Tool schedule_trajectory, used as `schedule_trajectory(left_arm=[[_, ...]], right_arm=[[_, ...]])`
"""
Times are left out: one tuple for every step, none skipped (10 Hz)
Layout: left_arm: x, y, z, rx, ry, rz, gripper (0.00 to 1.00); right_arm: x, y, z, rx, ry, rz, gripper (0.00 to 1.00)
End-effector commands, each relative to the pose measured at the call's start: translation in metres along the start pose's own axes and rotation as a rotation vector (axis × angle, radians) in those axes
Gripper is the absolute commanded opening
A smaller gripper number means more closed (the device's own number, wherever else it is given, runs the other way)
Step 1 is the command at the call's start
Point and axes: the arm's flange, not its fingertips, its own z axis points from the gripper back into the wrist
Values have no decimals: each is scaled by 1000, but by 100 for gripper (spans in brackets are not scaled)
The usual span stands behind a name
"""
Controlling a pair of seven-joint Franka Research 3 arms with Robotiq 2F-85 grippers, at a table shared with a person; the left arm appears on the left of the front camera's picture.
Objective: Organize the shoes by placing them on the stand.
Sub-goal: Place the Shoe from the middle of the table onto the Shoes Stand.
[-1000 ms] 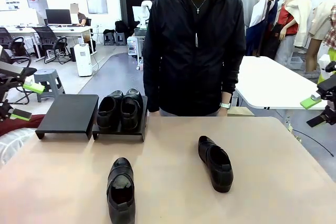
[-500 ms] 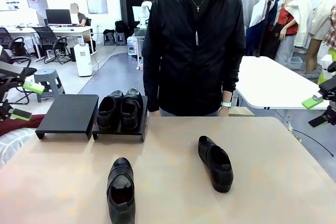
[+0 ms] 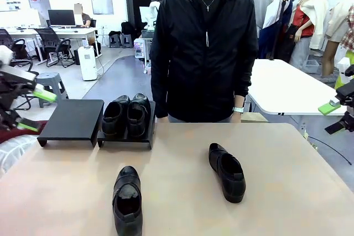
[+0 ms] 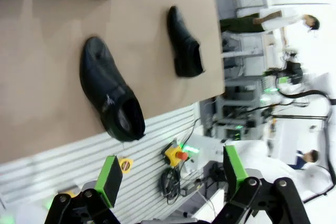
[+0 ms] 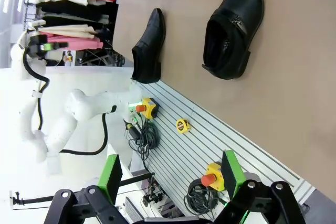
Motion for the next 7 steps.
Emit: schedule_trajectory(left_arm=[[-37,-63,-94,295,107,155,100],[-43,-80,-134,446,93,198,100],[-42,-94,-173,503,-21,305,100],[-47,-104,-207,520,-16,277,100],[-54,-111,-236,576,-16,200,100],[-54,-115,-257,608,-60,143,100],[-79,-104,-226,525,-29,220,100]], right_arm=[[-3,-2,4,-5,18,32,100],[-3,-2,4,-5,18,32,100],[-3,-2,4,-5,18,32,100],[-3,-2,4,-5,18,32,100],[-3,-2,4,-5,18,32,100],[-3,-2,4,-5,18,32,100],[-3,-2,4,-5,18,32,100]])
